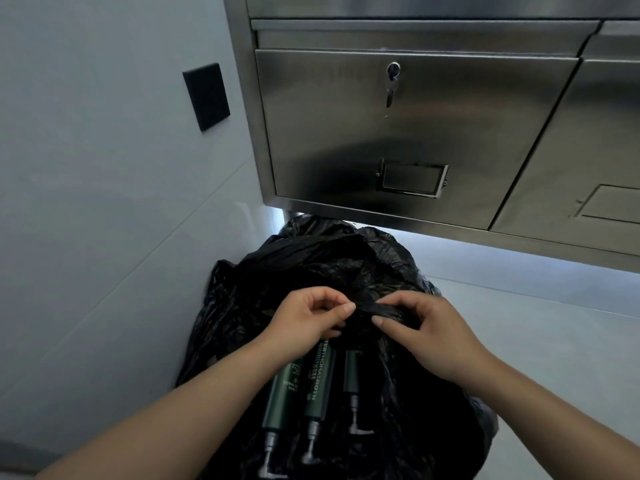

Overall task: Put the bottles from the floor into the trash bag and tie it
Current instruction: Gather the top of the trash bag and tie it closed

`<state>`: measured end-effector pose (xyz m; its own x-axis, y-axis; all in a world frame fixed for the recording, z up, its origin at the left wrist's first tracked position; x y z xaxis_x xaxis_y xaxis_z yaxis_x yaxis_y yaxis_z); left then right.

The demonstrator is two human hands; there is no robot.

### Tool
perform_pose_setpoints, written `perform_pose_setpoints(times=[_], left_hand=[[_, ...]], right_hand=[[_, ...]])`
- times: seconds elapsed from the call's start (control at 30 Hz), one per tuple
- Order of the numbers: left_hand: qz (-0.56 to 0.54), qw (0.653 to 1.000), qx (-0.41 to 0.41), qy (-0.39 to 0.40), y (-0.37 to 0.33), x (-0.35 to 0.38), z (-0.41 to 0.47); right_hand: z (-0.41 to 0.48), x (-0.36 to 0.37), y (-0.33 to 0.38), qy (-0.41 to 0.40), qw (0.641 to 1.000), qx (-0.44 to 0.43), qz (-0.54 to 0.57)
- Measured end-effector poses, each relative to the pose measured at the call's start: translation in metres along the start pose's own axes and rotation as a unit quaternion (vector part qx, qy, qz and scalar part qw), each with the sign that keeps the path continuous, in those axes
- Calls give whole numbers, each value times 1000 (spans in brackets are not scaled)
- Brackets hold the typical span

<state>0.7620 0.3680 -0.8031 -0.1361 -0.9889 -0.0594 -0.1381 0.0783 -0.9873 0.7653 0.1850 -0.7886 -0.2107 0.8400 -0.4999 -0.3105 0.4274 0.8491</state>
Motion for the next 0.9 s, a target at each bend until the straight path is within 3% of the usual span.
perform_pose_setpoints(times=[0.17,0.33,0.5,0.73,0.9], left_hand=[[-23,999,-27,22,13,2,0],[2,999,-27,37,21,-7,-2],[30,998,-38,42,35,-30,-12],[47,997,-55,2,52,-78,-29],[33,998,-43,-20,57,-103,-31]], right_hand=[[0,6,-4,6,1000,-4,-17],[3,15,5,21,991,-86,-104],[11,39,15,99,974,-146,-139],[16,87,8,184,976,-83,-85],[25,113,10,128,988,-61,-54]])
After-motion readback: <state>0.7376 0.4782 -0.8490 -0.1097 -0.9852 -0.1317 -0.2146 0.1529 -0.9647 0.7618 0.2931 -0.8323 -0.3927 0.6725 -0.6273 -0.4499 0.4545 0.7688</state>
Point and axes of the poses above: each hand's wrist, its own z-axis towards the middle knuckle, its own x-axis out of the palm, y = z × x, the point moved 2 cm from there along z, towards the middle knuckle
